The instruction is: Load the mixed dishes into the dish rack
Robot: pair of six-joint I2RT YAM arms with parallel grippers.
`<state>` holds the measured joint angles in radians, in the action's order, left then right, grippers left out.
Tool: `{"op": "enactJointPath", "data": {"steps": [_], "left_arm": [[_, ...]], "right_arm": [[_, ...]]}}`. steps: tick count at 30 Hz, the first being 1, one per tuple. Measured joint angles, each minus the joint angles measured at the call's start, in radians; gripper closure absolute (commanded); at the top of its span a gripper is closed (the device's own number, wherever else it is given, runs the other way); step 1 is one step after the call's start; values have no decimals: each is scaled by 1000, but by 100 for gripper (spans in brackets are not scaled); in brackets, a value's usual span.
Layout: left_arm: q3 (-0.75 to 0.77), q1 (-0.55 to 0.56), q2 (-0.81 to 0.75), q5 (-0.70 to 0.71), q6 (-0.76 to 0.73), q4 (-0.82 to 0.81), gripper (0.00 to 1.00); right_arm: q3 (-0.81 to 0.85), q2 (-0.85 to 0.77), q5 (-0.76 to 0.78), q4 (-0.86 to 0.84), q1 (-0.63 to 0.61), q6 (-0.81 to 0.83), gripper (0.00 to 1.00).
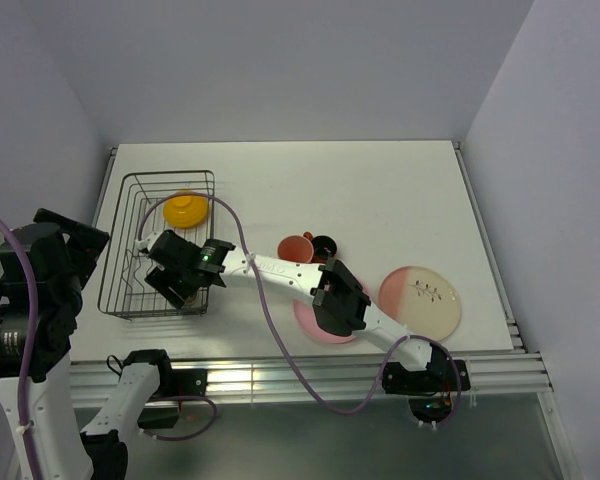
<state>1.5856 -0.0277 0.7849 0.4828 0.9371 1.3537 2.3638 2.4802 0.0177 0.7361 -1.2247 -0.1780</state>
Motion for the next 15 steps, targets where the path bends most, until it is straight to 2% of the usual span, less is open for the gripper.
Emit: {"op": "enactJointPath", "data": {"steps": [4,8,15], "left_arm": [[0,0,6,0,-5,0,1],[-5,0,14,-1,-10,0,1],[-9,0,18,-14,-20,0,1]], "right_arm": [[6,0,3,6,-1,-3,29],[9,0,8,11,-3,-9,18],[19,0,12,15,-8,-8,15]]}}
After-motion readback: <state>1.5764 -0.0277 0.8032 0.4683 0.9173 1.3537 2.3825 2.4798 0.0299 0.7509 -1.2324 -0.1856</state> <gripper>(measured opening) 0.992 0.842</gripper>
